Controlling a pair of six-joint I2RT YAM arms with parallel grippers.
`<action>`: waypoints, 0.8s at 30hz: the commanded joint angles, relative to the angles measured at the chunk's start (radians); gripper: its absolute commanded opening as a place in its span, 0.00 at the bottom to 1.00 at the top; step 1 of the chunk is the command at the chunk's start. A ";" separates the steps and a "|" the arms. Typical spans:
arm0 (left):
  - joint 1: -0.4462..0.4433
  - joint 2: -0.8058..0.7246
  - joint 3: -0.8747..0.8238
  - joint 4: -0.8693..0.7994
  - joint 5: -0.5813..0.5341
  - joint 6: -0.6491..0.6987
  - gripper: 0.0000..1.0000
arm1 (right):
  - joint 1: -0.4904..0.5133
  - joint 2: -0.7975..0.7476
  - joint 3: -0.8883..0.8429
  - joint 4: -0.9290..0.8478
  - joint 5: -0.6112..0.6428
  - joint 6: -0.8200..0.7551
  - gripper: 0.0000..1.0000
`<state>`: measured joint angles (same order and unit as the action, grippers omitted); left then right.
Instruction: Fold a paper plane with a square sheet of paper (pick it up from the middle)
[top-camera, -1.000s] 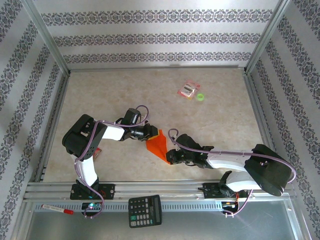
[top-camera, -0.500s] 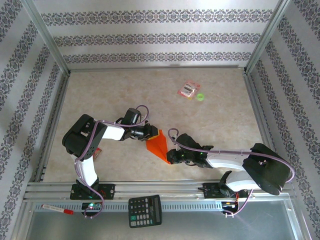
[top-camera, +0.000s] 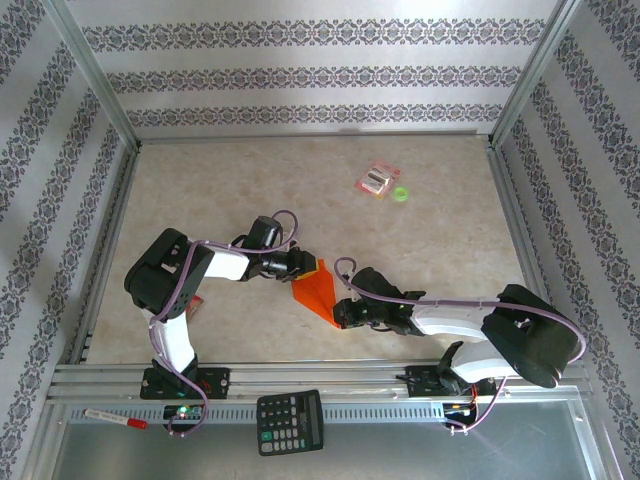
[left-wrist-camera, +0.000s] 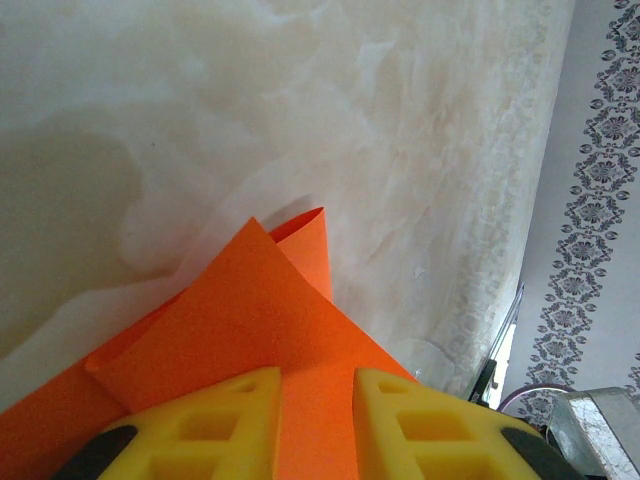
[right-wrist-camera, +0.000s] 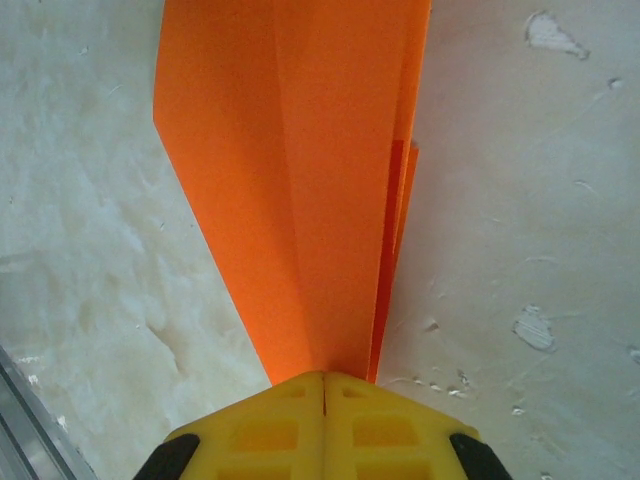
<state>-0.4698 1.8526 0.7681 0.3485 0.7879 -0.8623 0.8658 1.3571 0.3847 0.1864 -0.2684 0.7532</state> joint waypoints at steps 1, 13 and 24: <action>0.011 0.033 -0.012 -0.091 -0.047 0.037 0.26 | -0.009 0.015 0.022 0.004 -0.017 -0.019 0.02; 0.012 0.031 -0.010 -0.094 -0.047 0.039 0.26 | -0.008 0.028 0.002 0.002 -0.010 -0.014 0.01; 0.012 0.028 -0.014 -0.097 -0.050 0.039 0.26 | -0.010 0.047 -0.033 0.002 0.001 -0.014 0.00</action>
<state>-0.4698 1.8526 0.7689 0.3473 0.7879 -0.8589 0.8654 1.3842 0.3813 0.2134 -0.2775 0.7525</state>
